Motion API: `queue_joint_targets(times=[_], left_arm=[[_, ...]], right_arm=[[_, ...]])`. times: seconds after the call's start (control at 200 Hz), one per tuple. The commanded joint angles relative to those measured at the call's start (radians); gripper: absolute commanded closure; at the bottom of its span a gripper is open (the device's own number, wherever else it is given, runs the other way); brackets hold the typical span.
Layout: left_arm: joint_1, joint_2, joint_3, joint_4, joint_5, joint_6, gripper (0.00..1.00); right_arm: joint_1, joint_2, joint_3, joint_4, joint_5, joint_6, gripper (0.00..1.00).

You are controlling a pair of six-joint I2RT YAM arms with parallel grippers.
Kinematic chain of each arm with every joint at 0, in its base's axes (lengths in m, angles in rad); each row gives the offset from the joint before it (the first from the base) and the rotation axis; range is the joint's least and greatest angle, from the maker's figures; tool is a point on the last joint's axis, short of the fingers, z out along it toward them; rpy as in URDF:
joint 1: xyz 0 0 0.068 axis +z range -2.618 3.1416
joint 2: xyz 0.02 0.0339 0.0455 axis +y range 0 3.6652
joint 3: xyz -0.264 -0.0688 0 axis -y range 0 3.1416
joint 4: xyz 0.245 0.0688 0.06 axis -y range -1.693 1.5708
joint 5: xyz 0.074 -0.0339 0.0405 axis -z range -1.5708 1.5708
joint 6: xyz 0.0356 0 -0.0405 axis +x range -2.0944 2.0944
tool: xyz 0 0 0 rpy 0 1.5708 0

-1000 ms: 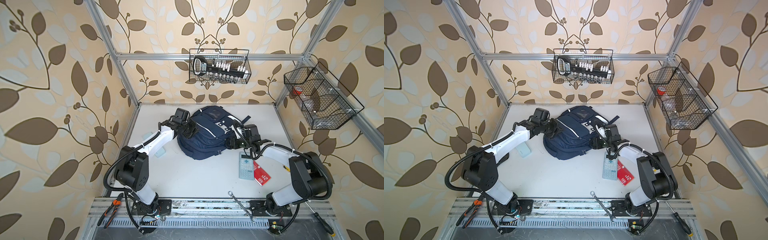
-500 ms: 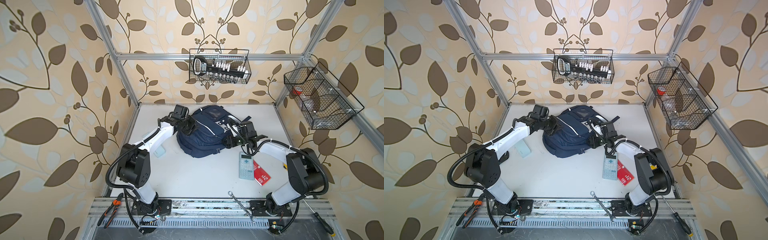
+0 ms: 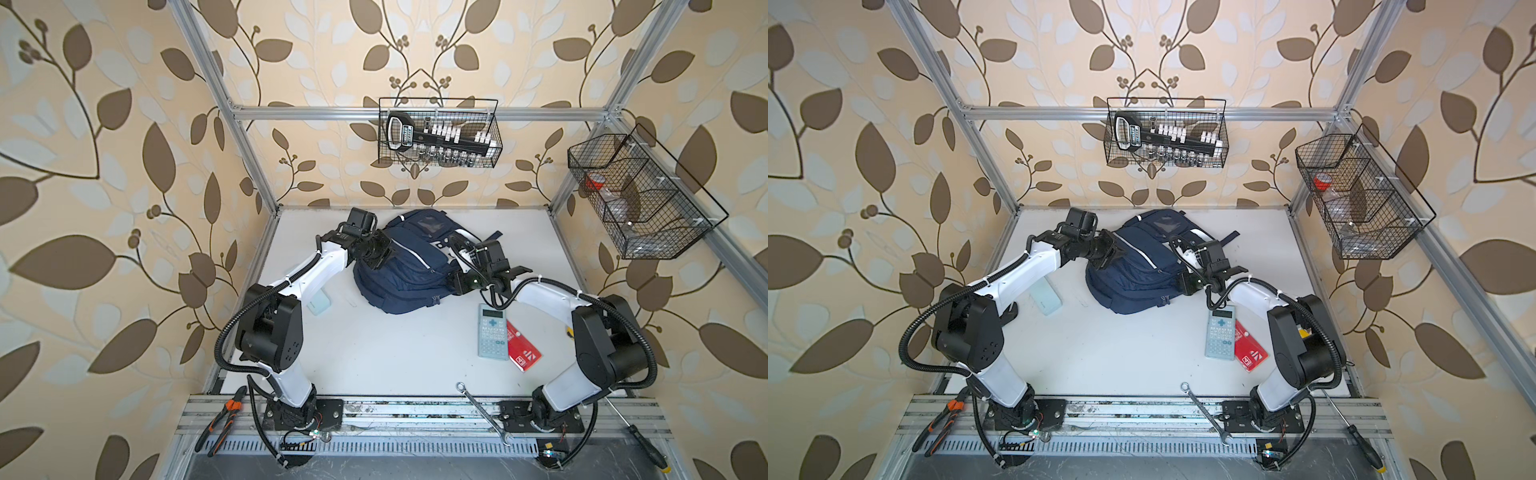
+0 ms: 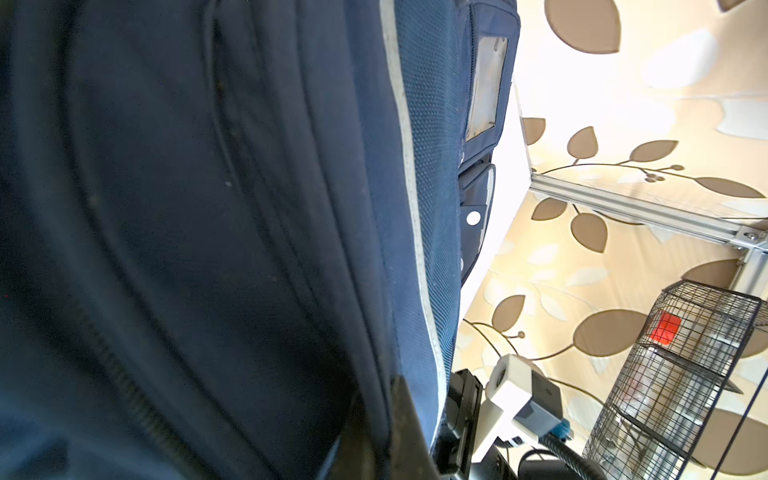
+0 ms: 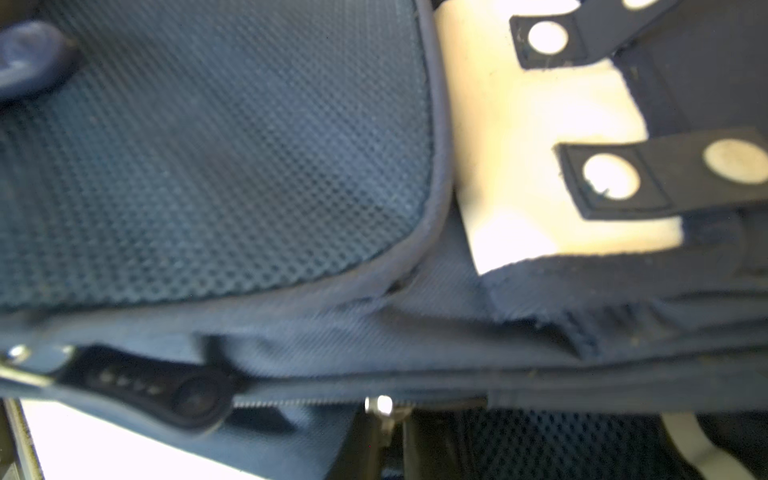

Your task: Pack the student bag

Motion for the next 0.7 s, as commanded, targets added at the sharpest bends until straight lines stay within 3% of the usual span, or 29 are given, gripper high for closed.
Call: queue_joint_targets(times=[0.0, 0.18, 0.325, 0.38, 0.42, 0.605, 0.7], left_arm=[[0.001, -0.014, 0.042, 0.049, 0.021, 0.04, 1.0], [0.001, -0.016, 0.014, 0.062, 0.025, 0.038, 1.0], [0.001, -0.023, 0.008, 0.061, 0.023, 0.045, 1.0], [0.001, -0.025, 0.008, 0.056, 0.02, 0.048, 1.0], [0.001, -0.026, 0.004, 0.058, 0.016, 0.05, 1.0], [0.001, -0.036, -0.057, 0.155, 0.019, -0.002, 1.0], [0.001, -0.043, -0.08, 0.207, 0.026, -0.021, 1.0]], right_arm=[[0.017, -0.039, 0.059, -0.068, 0.077, -0.017, 0.92], [0.034, -0.034, 0.079, -0.085, 0.115, 0.004, 0.88], [0.034, -0.012, 0.093, -0.077, 0.101, 0.023, 0.92], [0.034, -0.014, 0.105, -0.077, 0.095, 0.034, 1.0], [0.034, -0.015, 0.116, -0.088, 0.099, 0.051, 1.0], [0.052, -0.056, 0.167, -0.291, 0.074, 0.147, 1.0], [0.054, -0.089, 0.124, -0.379, -0.019, 0.217, 1.0]])
